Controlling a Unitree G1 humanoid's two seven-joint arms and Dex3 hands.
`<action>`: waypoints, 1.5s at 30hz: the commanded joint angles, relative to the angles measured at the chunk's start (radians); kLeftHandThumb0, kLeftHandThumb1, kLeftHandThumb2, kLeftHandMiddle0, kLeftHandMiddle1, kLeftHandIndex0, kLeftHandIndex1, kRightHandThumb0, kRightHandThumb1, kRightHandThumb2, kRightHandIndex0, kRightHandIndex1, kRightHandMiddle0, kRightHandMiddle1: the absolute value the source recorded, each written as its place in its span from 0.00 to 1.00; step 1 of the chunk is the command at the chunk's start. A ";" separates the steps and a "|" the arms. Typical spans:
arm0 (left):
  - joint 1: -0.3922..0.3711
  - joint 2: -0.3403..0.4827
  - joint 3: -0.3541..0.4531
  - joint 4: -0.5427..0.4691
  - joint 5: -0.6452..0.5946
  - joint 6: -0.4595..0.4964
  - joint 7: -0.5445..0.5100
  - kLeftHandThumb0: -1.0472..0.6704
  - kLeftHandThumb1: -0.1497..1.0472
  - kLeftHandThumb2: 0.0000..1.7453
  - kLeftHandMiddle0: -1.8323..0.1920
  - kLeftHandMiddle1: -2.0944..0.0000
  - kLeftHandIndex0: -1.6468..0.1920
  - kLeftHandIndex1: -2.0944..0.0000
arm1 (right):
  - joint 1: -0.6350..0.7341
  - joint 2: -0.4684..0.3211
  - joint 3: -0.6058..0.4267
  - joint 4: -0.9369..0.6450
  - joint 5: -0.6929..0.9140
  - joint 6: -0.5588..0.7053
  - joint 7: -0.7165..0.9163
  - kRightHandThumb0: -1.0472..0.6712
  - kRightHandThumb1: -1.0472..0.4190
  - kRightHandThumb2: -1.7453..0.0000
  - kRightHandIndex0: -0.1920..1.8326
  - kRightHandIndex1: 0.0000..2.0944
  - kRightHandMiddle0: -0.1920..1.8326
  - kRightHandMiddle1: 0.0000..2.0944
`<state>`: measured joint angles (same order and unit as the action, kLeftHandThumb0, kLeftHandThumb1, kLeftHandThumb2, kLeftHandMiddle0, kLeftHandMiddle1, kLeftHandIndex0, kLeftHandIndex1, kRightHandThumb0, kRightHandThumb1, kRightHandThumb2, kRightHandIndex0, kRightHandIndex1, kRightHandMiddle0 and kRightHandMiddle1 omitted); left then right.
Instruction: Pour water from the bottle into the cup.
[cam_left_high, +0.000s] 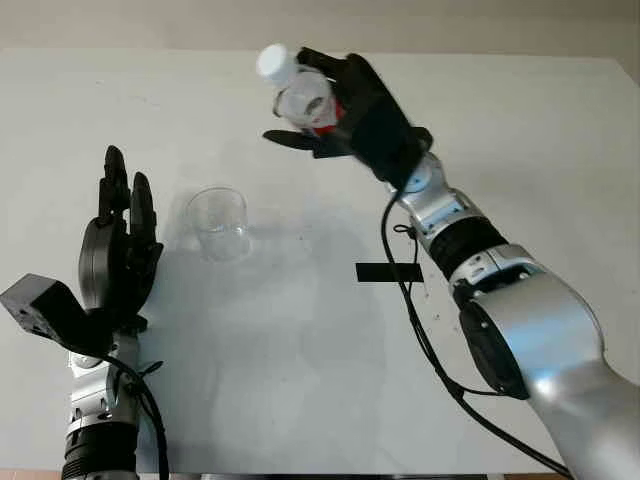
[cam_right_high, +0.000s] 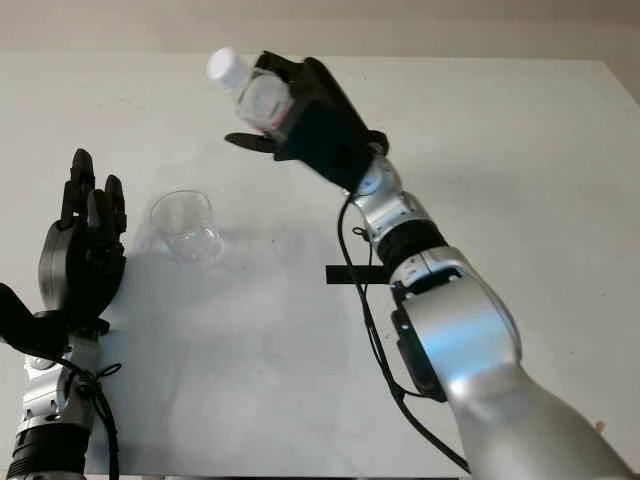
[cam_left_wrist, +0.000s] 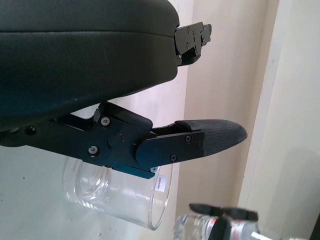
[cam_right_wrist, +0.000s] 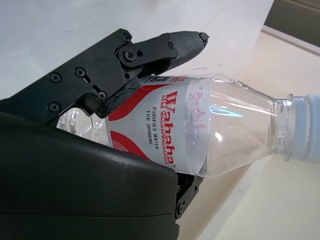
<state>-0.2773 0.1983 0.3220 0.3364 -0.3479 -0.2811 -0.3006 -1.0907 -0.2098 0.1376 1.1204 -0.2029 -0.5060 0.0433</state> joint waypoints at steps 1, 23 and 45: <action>0.048 -0.036 -0.011 0.032 0.003 -0.006 0.001 0.17 1.00 0.31 1.00 0.99 1.00 1.00 | 0.084 -0.041 -0.029 -0.082 0.024 -0.029 0.023 0.39 0.00 0.75 0.61 1.00 0.47 1.00; 0.041 -0.033 0.001 0.036 -0.015 -0.007 -0.023 0.17 1.00 0.32 1.00 0.99 1.00 1.00 | 0.748 -0.042 -0.223 -1.022 0.525 0.680 0.364 0.34 0.00 0.73 0.69 1.00 0.51 1.00; 0.052 -0.020 0.015 0.015 -0.013 0.003 -0.027 0.18 1.00 0.34 1.00 0.99 1.00 1.00 | 0.715 0.000 -0.185 -1.021 0.447 0.730 0.318 0.34 0.00 0.73 0.67 1.00 0.51 1.00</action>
<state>-0.2684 0.1825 0.3324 0.3370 -0.3592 -0.2796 -0.3300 -0.3616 -0.2133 -0.0467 0.1028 0.2451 0.2433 0.3602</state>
